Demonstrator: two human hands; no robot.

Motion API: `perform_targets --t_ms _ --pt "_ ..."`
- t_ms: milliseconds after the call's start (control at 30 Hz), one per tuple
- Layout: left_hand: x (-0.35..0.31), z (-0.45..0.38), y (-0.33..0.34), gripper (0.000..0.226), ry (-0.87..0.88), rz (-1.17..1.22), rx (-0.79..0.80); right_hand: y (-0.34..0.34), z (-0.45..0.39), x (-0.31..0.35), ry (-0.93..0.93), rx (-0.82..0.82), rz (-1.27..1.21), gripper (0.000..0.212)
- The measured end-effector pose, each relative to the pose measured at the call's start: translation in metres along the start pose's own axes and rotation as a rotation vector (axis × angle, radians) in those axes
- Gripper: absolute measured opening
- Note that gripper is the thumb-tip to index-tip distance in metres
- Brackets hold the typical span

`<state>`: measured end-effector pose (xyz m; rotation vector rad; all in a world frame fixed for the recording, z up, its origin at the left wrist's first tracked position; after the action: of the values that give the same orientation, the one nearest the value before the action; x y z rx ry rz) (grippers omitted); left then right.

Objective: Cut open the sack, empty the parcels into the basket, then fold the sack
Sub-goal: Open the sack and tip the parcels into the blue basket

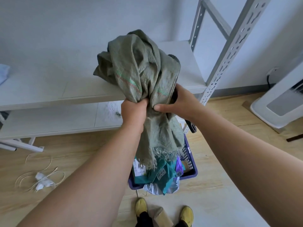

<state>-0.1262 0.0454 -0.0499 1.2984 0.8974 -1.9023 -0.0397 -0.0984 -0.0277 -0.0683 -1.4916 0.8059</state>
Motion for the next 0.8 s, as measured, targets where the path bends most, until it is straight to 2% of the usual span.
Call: perform_targets --t_ms 100,200,300,367,467,600,800 --pt "-0.021 0.008 0.009 0.021 0.029 0.042 0.029 0.006 -0.004 -0.003 -0.002 0.022 -0.032 0.084" --pt "-0.032 0.015 0.02 0.018 0.075 0.069 0.103 -0.007 -0.01 -0.004 0.032 -0.104 -0.038 0.058" --pt "-0.04 0.018 0.022 0.018 0.114 0.11 0.12 -0.022 -0.012 0.001 0.023 -0.214 -0.072 0.046" --pt "-0.046 0.017 0.022 0.024 0.162 0.133 0.116 -0.029 -0.014 0.009 -0.02 -0.273 -0.115 0.044" --pt "-0.043 0.017 0.025 0.037 0.16 0.128 0.136 -0.031 -0.016 0.011 0.012 -0.246 -0.077 0.045" --pt "-0.045 0.021 0.028 0.03 0.205 0.17 0.225 -0.042 -0.018 0.019 -0.021 -0.307 -0.069 0.041" --pt "-0.062 0.029 0.022 0.064 0.362 0.175 0.244 -0.059 -0.02 0.052 -0.085 -0.295 -0.007 0.037"
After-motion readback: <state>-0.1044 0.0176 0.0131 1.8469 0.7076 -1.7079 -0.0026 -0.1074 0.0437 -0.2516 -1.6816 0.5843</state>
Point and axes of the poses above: each hand's wrist, its own z-axis away from the middle knuckle, its own y-axis out of the palm, x = y × z, the point moved 7 cm from there along -z, towards the middle knuckle, and after that the axes turned 7 degrees about -x, right-handed, at the moved point
